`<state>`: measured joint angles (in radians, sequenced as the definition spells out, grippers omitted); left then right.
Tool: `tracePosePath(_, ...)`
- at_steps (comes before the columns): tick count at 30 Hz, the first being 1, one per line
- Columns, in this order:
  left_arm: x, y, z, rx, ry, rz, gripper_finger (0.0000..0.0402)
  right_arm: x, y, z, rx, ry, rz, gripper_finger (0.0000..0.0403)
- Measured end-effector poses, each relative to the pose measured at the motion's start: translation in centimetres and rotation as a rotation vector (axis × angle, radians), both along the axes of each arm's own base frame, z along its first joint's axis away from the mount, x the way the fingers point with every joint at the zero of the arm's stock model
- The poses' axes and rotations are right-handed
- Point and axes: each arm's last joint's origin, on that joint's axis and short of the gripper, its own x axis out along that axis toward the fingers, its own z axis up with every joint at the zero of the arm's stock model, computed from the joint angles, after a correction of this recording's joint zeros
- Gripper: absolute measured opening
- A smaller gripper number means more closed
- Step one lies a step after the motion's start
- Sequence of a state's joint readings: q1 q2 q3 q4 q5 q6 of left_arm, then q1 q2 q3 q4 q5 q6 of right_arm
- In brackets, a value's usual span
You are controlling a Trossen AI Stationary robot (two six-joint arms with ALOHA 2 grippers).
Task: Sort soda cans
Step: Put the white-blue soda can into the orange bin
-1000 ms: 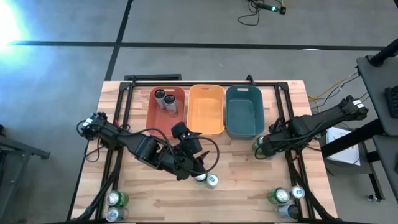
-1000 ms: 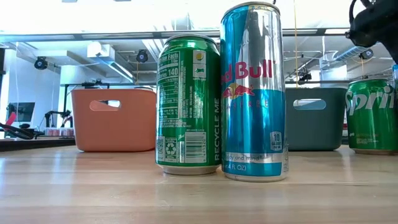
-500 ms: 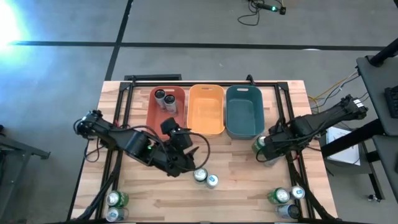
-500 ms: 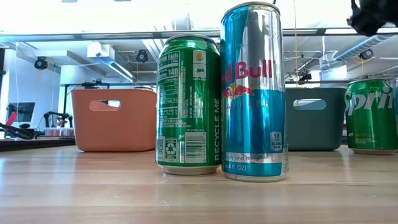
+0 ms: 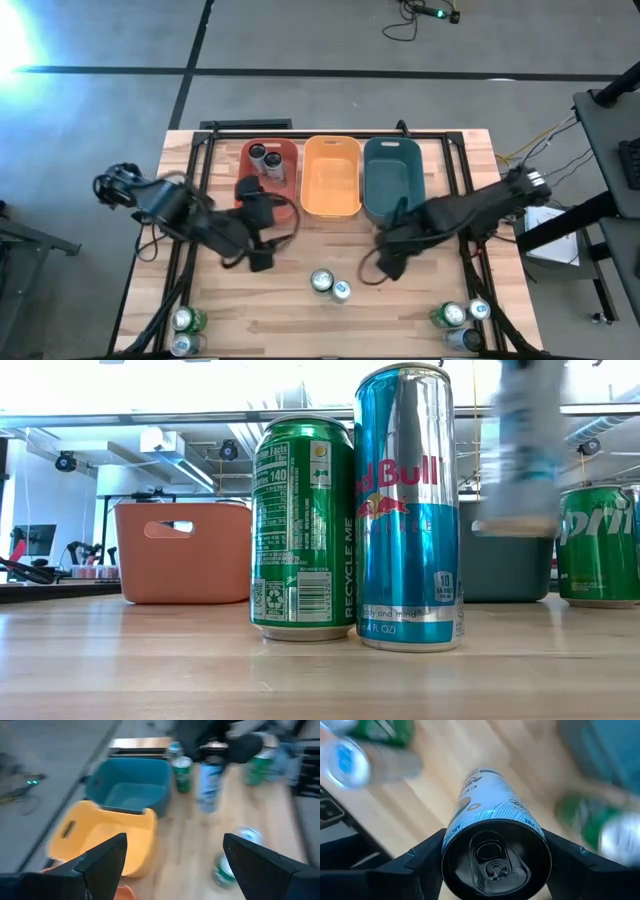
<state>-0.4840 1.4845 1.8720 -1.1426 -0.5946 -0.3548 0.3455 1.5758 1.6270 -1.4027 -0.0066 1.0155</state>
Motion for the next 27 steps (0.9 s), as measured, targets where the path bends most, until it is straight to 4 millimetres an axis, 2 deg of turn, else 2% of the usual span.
tracePosePath(6, -3.2, 1.2, 0.9, -0.114, -0.007, -0.107, 0.0314, 6.0, -1.1, -1.2, -0.108, -0.017, 0.225, 0.0262)
tracePosePath(13, -6.0, 2.6, 0.6, -0.202, -0.023, -0.071, 0.0314, 11.2, -2.3, -2.5, -0.174, -0.046, 0.437, 0.0259)
tracePosePath(21, -6.6, 2.9, -1.2, -0.256, 0.023, -0.001, 0.0314, 15.1, -3.3, -5.0, -0.174, -0.037, 0.591, 0.026)
tracePosePath(27, -6.3, 2.9, -1.8, -0.232, 0.023, 0.044, 0.0314, 16.4, -3.5, -5.8, -0.148, -0.051, 0.637, 0.0281)
